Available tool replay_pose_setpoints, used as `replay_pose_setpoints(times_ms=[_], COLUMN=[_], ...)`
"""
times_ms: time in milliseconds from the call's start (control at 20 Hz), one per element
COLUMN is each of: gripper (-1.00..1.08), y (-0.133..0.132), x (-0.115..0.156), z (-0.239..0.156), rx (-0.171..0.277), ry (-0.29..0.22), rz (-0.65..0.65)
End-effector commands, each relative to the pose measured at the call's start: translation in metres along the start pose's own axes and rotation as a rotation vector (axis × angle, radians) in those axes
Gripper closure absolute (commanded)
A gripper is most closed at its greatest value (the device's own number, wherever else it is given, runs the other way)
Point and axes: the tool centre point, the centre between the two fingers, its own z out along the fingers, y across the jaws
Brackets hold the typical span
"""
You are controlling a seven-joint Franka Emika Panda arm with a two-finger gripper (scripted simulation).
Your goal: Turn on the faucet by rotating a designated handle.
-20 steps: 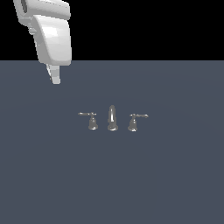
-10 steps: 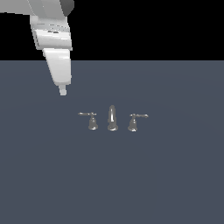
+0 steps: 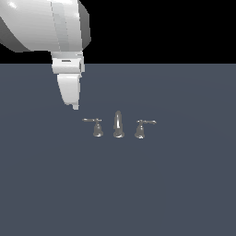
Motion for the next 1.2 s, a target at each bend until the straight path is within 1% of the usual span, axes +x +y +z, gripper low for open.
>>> replay_pose_setpoints(times_ms=[0, 300, 600, 850, 1150], gripper=[1.08, 1.08, 1.08, 1.08, 1.08], y=[-0.013, -0.04, -0.059, -0.068, -0.07], x=[0.007, 0.025, 0.041, 0.049, 0.051], z=[0.014, 0.044, 0.065, 0.074, 0.075], rx=[0.002, 0.005, 0.009, 0.01, 0.011], ry=[0.003, 0.008, 0.01, 0.009, 0.008], rz=[0.058, 0.183, 0.276, 0.32, 0.328])
